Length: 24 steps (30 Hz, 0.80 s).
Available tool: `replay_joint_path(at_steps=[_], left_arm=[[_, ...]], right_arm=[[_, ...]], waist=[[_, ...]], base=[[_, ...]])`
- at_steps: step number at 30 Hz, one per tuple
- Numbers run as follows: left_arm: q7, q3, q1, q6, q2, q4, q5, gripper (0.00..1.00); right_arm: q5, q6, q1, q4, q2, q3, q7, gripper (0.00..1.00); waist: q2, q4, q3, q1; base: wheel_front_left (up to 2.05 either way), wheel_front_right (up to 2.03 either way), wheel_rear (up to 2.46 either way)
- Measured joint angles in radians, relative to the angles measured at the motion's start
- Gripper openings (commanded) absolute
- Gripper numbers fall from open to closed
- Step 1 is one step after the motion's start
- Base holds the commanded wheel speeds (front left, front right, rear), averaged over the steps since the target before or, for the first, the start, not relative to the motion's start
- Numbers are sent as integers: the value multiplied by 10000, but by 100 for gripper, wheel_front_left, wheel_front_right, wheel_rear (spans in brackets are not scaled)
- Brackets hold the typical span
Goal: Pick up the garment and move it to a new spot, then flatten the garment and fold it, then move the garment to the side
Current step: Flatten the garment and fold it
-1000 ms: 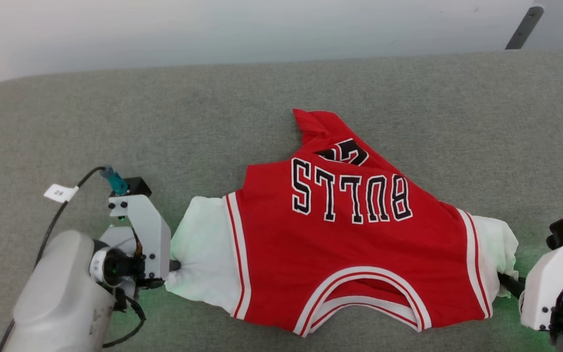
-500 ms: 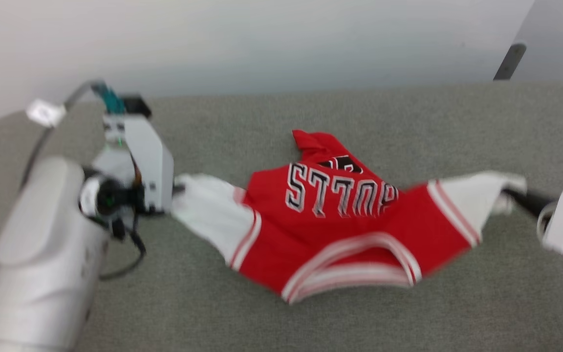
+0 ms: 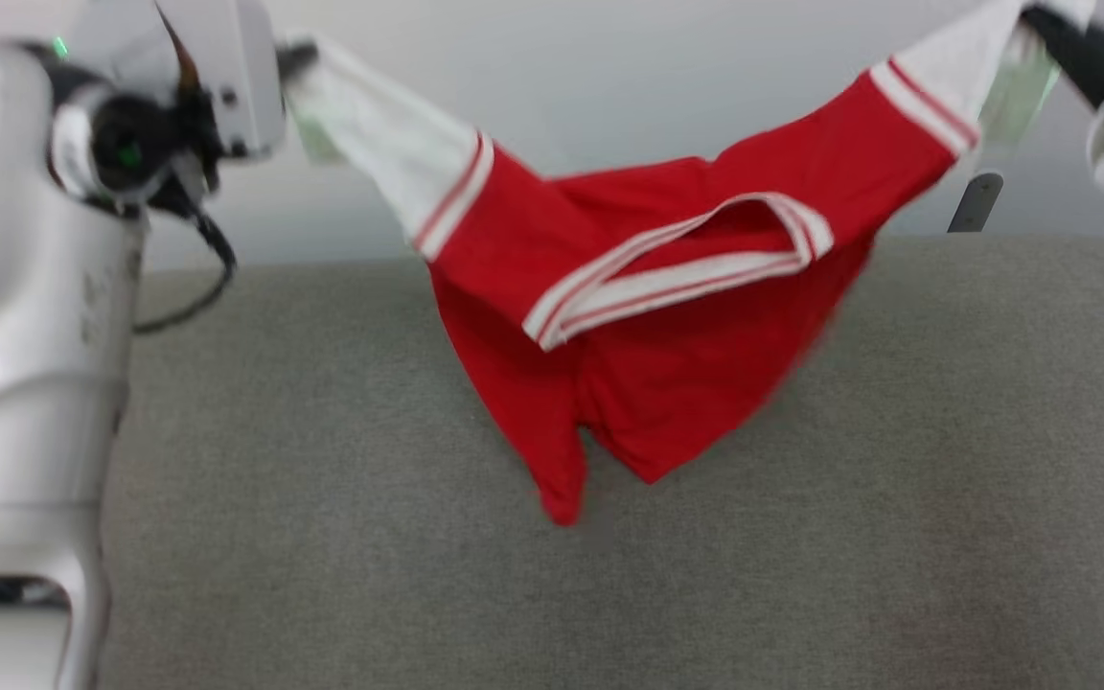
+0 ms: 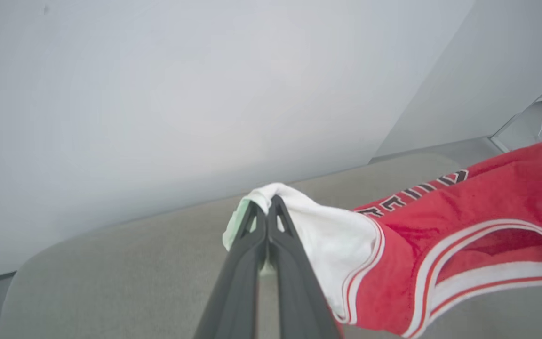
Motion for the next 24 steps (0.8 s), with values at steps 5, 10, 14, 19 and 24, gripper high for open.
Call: replay_joint_path(at_steps=[5,10,14,19,24], left_arm=[[-426,261,-1018,-33,-105,447,-119,0],[-481,297,-1856,-48,-140,579,-192,0],[-560,272,-2446,-56,-140,533,-165,0],[-936,98,-3299,-90,-159,485,125,0],[-2523,-186,-4671,-130,-247,738,922,0]], right_arm=[[-226,0,-1313,681,594,-127,-59,0],[-529,0,-2238,963,815,-219,-17,0],[-807,0,-2953,1189,926,-364,-182,0],[-1538,0,-4202,1626,957,-128,-788,0],[-2926,0,-5864,2182,706,652,-3024,0]], waist=[[0,-8,62,0],[0,10,363,1],[0,29,906,1],[0,35,1911,1],[0,41,3205,0]], base=[[0,0,0],[0,0,0],[0,0,0],[0,0,0],[0,0,0]])
